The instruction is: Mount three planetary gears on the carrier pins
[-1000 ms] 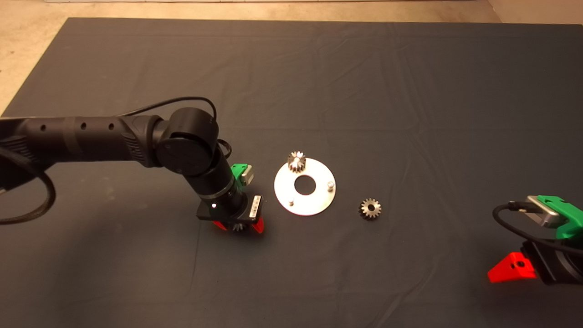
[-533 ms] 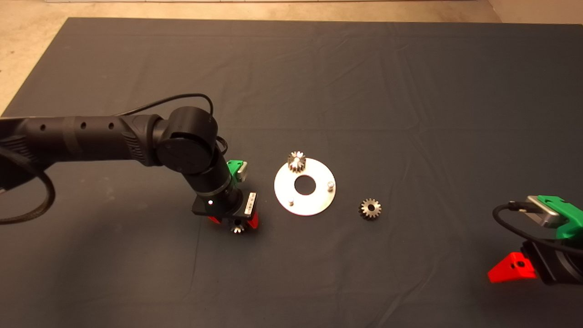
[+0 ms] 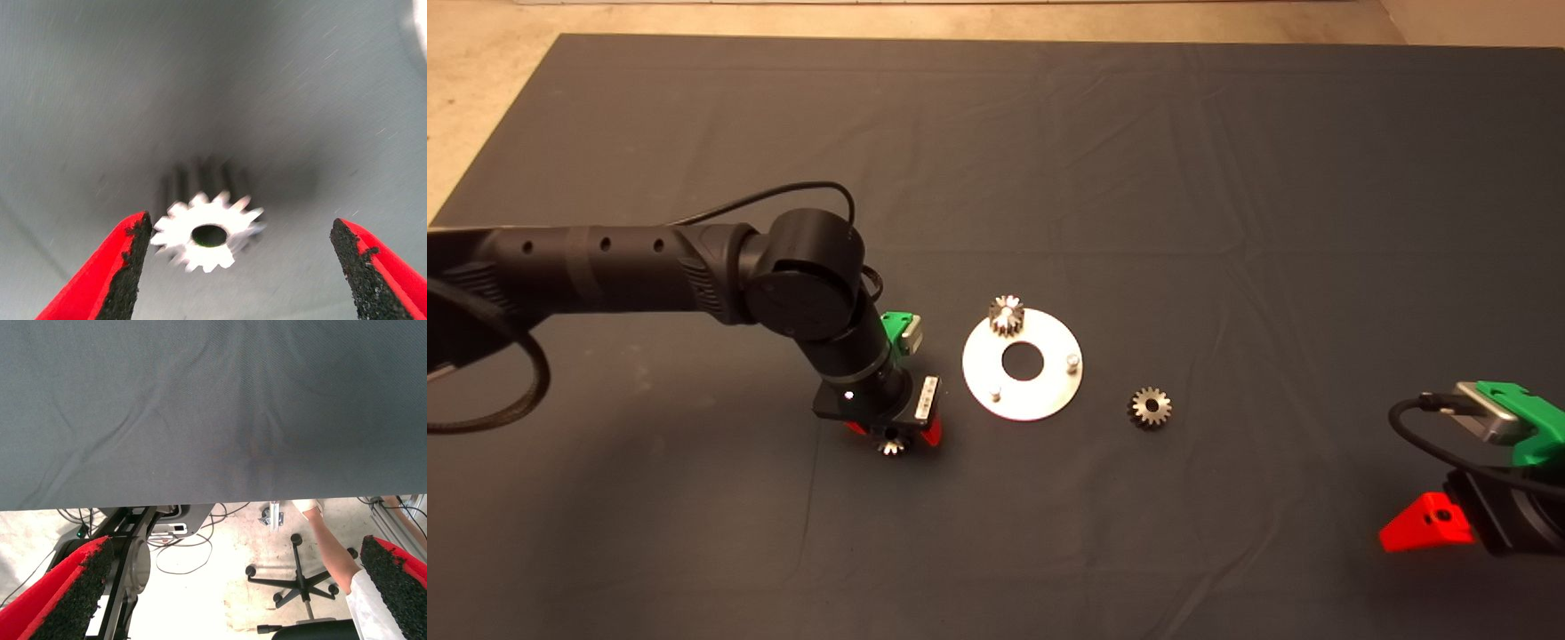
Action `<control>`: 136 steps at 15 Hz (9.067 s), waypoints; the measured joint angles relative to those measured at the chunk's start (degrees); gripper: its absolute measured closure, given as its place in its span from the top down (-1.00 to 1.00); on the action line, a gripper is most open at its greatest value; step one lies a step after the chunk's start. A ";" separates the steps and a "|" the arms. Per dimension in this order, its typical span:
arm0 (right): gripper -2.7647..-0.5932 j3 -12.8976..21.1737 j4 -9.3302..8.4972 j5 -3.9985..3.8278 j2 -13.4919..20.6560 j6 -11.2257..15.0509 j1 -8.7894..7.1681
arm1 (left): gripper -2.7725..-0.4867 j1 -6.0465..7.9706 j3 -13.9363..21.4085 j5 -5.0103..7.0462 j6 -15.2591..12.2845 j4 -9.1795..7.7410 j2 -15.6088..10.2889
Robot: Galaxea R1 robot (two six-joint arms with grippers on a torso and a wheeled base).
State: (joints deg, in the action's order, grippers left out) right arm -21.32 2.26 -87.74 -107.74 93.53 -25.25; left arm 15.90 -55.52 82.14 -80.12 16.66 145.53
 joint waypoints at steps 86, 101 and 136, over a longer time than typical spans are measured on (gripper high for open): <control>0.99 0.00 -0.08 -0.02 0.13 0.00 0.02 | -0.67 3.08 3.70 5.37 9.39 4.36 7.01; 0.99 0.00 -0.11 0.00 0.61 0.00 0.00 | -0.67 5.59 -6.44 5.29 -5.14 2.56 12.41; 0.99 0.00 -0.13 -0.07 0.93 0.00 0.31 | -0.68 6.79 -13.47 3.98 -6.29 -2.74 18.72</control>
State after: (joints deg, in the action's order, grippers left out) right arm -21.32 2.12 -87.81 -106.81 93.53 -24.94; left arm 22.69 -68.99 86.13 -86.41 13.92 164.26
